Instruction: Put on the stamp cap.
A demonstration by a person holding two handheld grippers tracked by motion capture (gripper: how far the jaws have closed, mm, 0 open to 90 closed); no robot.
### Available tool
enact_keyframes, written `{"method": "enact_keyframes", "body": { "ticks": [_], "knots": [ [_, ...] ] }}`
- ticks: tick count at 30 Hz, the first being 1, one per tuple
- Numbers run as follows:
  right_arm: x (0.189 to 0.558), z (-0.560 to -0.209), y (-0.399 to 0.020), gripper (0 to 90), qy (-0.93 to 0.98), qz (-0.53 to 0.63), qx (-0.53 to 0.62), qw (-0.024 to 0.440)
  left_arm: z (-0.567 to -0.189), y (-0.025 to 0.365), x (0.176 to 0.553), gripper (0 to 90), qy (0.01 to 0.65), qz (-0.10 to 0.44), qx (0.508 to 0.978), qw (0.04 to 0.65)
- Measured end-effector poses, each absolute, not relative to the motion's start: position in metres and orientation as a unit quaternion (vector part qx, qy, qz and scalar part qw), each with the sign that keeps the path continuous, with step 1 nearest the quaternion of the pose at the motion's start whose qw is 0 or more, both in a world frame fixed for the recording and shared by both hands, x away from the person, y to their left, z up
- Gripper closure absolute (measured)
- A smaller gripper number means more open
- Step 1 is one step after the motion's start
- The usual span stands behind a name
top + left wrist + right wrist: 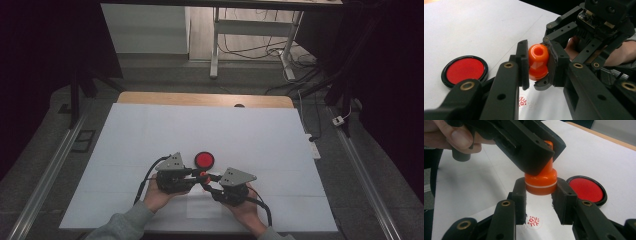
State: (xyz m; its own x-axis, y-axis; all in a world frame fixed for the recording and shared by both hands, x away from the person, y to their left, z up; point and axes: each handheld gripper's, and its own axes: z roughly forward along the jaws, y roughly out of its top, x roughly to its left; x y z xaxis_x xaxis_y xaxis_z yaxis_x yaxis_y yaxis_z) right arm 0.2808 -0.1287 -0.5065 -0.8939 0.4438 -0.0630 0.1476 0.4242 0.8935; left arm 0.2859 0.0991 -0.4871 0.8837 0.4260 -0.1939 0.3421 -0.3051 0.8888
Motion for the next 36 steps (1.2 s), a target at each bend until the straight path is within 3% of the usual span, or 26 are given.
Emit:
{"method": "enact_keyframes", "body": {
  "ticks": [36],
  "knots": [
    [0.2828, -0.5082, -0.131, 63.4, 0.834, 0.505, 0.172, 0.14, -0.49, 0.0964, 0.2836, 72.2, 0.245, 0.043, 0.802, 0.543]
  ]
}}
